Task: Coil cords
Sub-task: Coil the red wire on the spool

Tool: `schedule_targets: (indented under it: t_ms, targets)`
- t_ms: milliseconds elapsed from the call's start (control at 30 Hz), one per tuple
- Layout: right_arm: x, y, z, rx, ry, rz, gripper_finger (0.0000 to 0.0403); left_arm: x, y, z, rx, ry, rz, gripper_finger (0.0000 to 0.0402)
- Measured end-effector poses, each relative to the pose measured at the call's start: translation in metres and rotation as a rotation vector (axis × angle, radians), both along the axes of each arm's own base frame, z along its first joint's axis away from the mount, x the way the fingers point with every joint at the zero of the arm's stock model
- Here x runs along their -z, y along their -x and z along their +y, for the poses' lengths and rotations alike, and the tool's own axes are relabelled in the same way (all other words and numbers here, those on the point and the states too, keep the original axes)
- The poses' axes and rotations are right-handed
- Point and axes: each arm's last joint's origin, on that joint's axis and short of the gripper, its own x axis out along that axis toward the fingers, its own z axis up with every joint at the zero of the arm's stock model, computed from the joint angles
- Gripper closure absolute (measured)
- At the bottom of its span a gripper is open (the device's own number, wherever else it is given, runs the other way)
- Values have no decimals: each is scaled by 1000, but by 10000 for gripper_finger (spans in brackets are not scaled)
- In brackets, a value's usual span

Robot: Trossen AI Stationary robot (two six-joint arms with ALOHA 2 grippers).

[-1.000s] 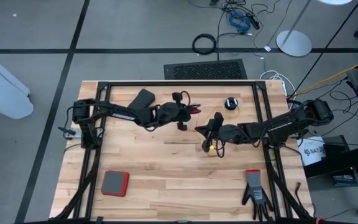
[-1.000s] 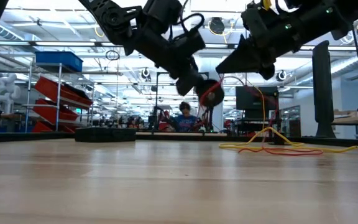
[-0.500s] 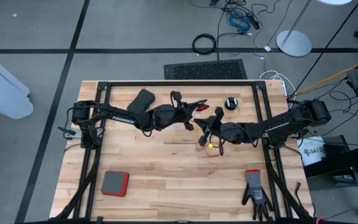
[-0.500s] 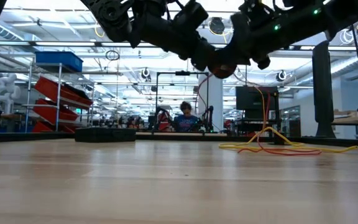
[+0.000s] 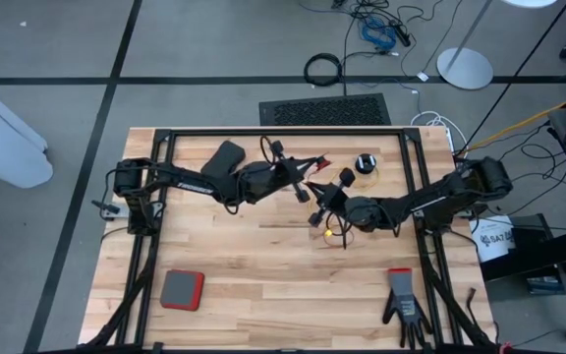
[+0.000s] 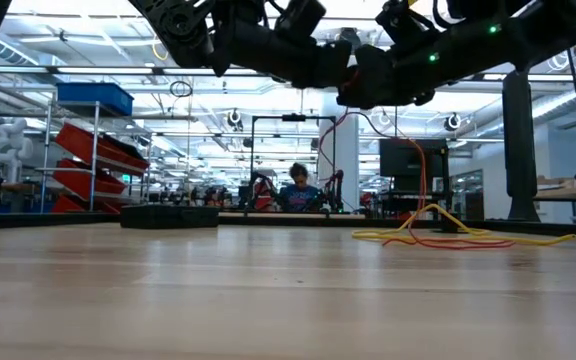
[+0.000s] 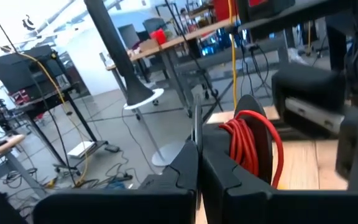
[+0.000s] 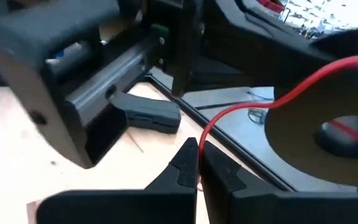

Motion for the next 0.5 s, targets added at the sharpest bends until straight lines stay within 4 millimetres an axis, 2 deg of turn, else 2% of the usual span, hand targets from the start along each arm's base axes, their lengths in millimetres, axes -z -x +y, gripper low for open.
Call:
schedule_targets:
  t_ms: [500]
  targets:
    - [7,-1,-2,55,50,65,403,-7,0,-3,68,68,-113,396]
